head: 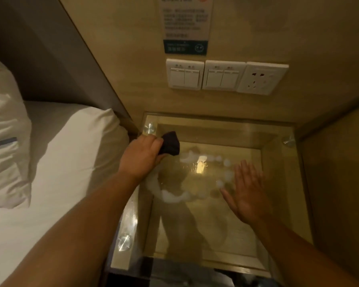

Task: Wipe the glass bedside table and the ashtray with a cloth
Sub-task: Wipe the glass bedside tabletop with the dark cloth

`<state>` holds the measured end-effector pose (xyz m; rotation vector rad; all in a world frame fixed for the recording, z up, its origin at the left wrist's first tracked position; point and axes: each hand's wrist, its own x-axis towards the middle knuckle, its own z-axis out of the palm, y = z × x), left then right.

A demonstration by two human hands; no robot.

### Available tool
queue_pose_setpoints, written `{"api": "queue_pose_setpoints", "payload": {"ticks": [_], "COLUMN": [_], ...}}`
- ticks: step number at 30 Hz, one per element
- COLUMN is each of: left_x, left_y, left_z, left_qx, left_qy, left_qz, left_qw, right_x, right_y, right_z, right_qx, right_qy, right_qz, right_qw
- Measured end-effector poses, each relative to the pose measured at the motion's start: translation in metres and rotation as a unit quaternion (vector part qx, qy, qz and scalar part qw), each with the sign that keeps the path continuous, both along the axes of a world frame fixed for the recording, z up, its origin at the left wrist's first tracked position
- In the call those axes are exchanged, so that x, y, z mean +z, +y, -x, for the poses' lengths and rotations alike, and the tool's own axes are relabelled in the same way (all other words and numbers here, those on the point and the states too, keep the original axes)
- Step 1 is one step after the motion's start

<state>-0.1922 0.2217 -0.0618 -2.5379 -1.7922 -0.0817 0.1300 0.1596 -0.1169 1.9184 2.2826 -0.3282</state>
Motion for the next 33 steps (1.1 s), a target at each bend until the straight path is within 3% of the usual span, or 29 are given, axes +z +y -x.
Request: {"api": "queue_pose_setpoints", "payload": {"ticks": [7, 13, 18, 33], "left_x": [-0.022, -0.06, -0.058, -0.052], "left_y": [0.121, 0.113, 0.104, -0.182], "left_z": [0.022, 0.028, 0.038, 0.034], "left_qx": [-0.019, -0.003, -0.023, -0.011], "left_qy": [0.044, -0.11, -0.13, -0.116], "left_qz": [0.015, 0.047, 0.087, 0.156], "left_qw": [0.999, 0.993, 0.987, 0.981], "right_x": [-0.01, -0.013, -0.013, -0.001], "right_y": [0.002, 0.002, 0.002, -0.001], "right_z": [-0.001, -0.004, -0.003, 0.003], "right_qx": [-0.007, 0.005, -0.003, -0.02], "right_qy": [0.007, 0.009, -0.011, 0.01], "right_qz": [-0.013, -0.04, -0.041, -0.021], "right_qw": [1.0, 0.999, 0.999, 1.0]}}
